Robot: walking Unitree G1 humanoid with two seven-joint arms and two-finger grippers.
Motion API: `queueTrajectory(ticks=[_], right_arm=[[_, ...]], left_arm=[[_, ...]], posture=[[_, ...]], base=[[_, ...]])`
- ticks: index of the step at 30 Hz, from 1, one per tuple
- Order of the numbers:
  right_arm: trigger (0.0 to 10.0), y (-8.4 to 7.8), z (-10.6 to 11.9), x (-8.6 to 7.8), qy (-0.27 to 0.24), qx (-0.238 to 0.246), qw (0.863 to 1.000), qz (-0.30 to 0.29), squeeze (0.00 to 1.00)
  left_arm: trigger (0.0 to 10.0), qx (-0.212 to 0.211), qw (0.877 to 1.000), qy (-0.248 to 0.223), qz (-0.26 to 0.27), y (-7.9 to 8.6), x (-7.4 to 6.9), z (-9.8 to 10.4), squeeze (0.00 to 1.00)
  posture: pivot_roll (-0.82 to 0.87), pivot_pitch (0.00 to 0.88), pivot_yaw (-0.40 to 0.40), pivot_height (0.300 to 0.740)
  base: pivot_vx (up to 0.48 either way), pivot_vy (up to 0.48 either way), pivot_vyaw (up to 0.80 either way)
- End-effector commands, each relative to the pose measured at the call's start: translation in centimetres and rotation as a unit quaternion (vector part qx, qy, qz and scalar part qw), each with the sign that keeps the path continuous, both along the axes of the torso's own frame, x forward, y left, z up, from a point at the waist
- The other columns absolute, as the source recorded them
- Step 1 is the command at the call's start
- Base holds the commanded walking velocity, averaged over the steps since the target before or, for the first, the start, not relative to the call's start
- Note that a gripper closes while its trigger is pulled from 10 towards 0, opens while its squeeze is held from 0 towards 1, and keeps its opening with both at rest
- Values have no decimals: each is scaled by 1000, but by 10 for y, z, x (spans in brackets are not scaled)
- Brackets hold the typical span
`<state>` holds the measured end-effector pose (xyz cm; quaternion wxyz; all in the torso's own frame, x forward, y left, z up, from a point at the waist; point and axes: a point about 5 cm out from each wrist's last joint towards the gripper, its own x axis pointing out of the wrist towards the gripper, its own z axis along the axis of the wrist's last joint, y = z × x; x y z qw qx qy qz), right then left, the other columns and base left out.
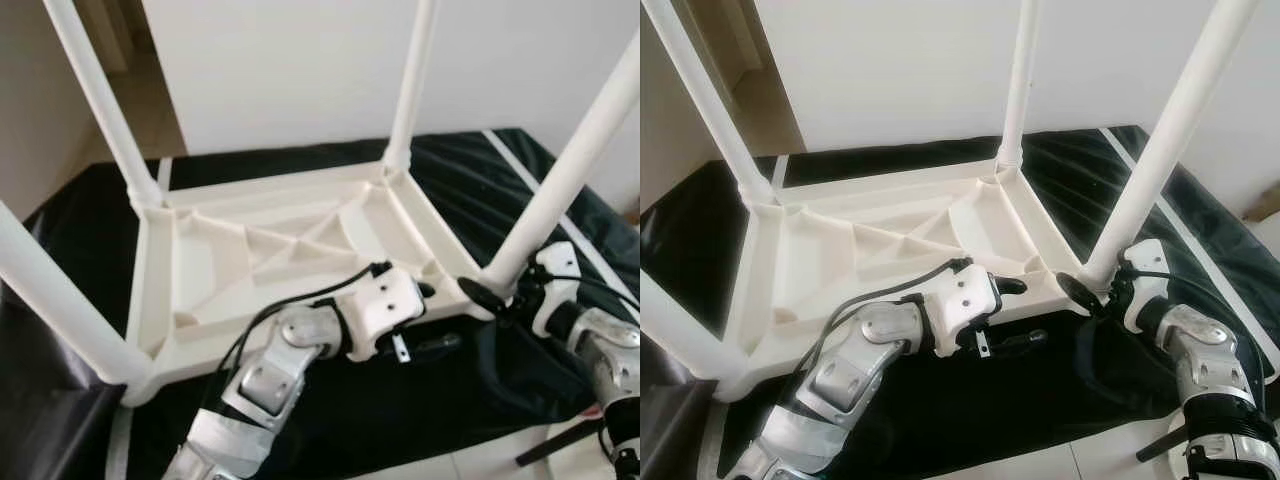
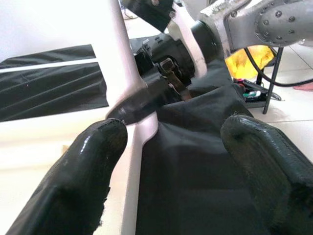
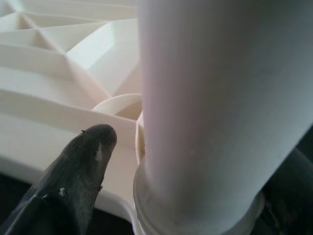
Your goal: Building children table
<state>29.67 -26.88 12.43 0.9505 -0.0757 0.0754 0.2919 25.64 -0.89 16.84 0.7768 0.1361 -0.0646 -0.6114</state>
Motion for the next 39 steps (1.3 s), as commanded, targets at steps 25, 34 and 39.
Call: queueTrajectory(ticks=[25, 34, 39], right_arm=[[10000, 27, 5, -12, -8, -6, 995, 100, 0], [10000, 30, 29, 2, -46, -19, 992, 114, 0], [10000, 31, 29, 2, -45, -21, 992, 115, 0]], left_arm=[[10000, 41, 998, 27, -31, 21, -3, -10, 0], [10000, 31, 999, 37, -14, 21, 1, -9, 0], [10000, 31, 999, 39, -17, 21, -1, -9, 0]], posture=[[-64, 0, -7, 740], [-53, 0, -9, 740], [-51, 0, -8, 740]], base=[[0, 0, 0], [0, 0, 0], [0, 0, 0]])
